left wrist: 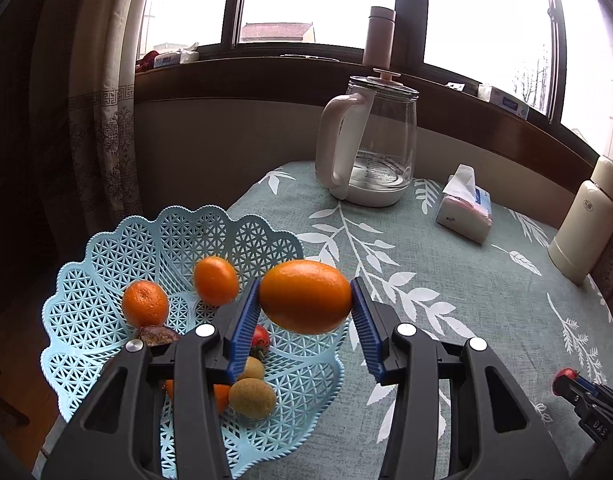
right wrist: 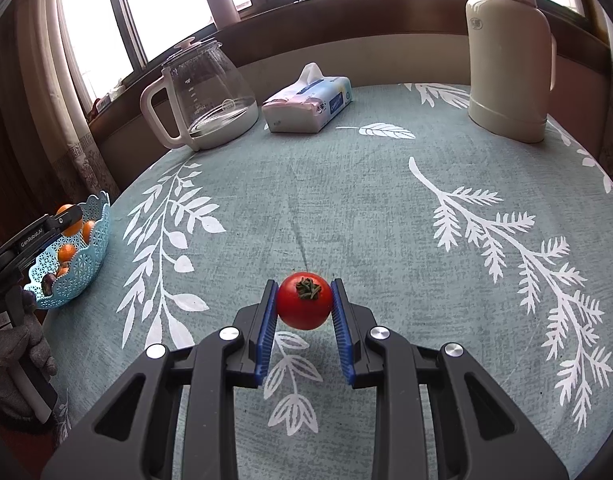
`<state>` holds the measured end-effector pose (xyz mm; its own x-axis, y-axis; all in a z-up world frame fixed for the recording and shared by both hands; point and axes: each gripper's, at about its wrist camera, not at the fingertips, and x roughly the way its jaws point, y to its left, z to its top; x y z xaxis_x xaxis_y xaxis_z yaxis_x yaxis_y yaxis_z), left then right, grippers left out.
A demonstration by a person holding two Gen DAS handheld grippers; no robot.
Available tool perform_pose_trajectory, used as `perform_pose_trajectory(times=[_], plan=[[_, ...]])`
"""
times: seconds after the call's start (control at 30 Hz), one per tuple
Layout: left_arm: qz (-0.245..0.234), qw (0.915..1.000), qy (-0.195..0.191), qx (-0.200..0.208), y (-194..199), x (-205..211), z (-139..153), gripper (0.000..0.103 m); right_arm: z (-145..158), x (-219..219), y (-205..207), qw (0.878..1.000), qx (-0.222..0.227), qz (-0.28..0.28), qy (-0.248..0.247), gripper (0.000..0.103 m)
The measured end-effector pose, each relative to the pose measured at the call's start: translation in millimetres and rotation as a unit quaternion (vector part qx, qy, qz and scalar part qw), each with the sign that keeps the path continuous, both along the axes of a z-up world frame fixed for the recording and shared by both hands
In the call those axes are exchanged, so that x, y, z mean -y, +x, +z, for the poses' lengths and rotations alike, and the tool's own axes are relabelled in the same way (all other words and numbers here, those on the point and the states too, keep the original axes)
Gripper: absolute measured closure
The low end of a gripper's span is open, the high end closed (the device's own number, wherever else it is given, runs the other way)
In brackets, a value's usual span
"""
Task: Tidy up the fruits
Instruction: 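Lower the large orange into the blue basket and open the left tool, then carry the red tomato into the blue basket and open the right tool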
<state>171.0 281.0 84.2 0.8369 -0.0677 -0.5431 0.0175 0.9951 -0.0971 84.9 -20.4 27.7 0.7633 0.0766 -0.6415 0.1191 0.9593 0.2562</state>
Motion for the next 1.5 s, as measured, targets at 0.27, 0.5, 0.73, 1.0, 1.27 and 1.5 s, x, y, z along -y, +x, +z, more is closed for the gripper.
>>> perform_pose_trajectory(times=[0.27, 0.5, 0.73, 1.0, 1.27, 1.5], plan=[[0.022, 0.9997, -0.004, -0.011, 6.4, -12.3, -10.4, 0.056, -1.1, -0.5, 1.4, 1.0, -0.002, 0.0, -0.002, 0.076], [0.036, 0.9992, -0.009, -0.016, 8.9, -18.3, -16.4, 0.055, -1.9, -1.0, 2.1, 1.0, -0.003, 0.0, -0.003, 0.076], [0.054, 0.9985, -0.009, -0.005, 7.2, -23.7, -16.1, 0.043, -4.0, -1.4, 2.5, 1.0, -0.004, 0.0, -0.004, 0.076], [0.062, 0.9978, -0.021, 0.009, 0.2, -31.8, -6.8, 0.032, -4.5, -1.1, 2.9, 1.0, -0.003, 0.0, -0.003, 0.076], [0.057, 0.9973, 0.004, 0.046, -21.2, -52.5, 25.3, 0.025, -1.0, -1.3, 3.4, 1.0, -0.001, 0.001, 0.01, 0.076], [0.08, 0.9951, 0.007, 0.057, -38.6, -95.2, 44.0, 0.024, 12.4, -22.9, 9.9, 0.999, 0.004, 0.031, 0.029, 0.076]])
